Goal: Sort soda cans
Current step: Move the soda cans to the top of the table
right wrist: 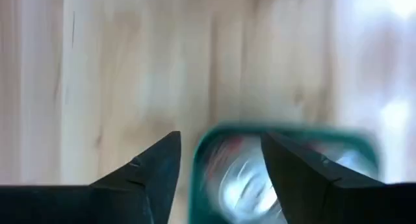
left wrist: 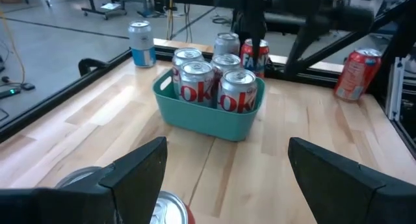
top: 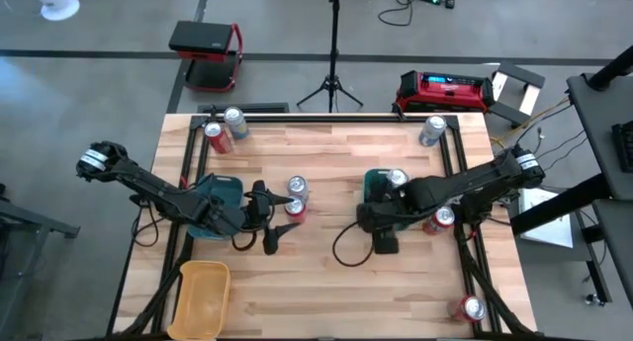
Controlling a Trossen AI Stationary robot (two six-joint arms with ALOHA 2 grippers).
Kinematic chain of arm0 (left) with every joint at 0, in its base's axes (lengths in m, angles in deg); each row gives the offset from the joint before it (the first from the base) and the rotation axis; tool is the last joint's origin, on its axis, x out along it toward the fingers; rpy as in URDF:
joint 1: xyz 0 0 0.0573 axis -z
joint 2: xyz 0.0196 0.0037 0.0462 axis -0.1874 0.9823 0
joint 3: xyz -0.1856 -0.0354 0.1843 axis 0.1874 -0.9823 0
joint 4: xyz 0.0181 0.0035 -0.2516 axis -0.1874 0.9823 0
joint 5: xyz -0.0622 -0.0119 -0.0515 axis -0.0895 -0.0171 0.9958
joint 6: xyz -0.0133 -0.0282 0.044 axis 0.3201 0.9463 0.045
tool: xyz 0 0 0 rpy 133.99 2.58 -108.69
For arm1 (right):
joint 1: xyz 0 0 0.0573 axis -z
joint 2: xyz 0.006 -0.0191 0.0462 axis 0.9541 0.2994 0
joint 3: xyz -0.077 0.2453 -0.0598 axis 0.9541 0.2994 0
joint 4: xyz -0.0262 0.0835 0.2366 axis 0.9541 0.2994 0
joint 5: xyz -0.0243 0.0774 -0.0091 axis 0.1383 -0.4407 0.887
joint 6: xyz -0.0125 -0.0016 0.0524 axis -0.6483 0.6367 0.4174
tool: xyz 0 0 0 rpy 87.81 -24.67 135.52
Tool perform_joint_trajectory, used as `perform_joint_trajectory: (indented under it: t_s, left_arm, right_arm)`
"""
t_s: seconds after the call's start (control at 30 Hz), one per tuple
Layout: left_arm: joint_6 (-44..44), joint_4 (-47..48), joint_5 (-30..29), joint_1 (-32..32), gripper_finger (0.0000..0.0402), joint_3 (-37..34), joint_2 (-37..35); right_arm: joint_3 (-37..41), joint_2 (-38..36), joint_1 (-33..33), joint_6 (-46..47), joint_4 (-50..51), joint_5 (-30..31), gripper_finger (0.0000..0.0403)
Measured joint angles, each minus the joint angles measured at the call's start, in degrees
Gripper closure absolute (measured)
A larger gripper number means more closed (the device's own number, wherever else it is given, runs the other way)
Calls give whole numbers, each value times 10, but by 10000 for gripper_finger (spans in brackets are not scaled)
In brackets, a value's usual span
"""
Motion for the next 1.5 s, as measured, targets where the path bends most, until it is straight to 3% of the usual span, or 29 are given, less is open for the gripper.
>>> perform_joint_trajectory:
  t_s: [0.23, 0.33, 0.43, 0.8, 1.0, 1.27, 1.5]
  left_arm:
    - [15, 48, 17, 3, 96, 0, -12]
    - [28, 65, 55, 16, 96, 0, -22]
    - [64, 74, 57, 46, 96, 0, -30]
    - [351, 136, 39, 133, 96, 0, -7]
    - [426, 134, -8, 122, 96, 0, 63]
    - [484, 130, -9, 89, 100, 0, 152]
    - [490, 100, -1, 47, 164, 0, 207]
  right_arm:
    - [26, 13, 2, 10, -238, 51, 153]
    - [49, 29, 1, 19, -297, 49, 148]
    - [73, 45, 1, 36, -340, 62, 150]
    - [102, 120, 3, 44, -478, 74, 158]
    - [103, 128, 1, 50, -461, 141, 169]
    - [104, 99, -25, 93, -381, 154, 183]
    - [110, 82, -46, 94, -381, 159, 182]
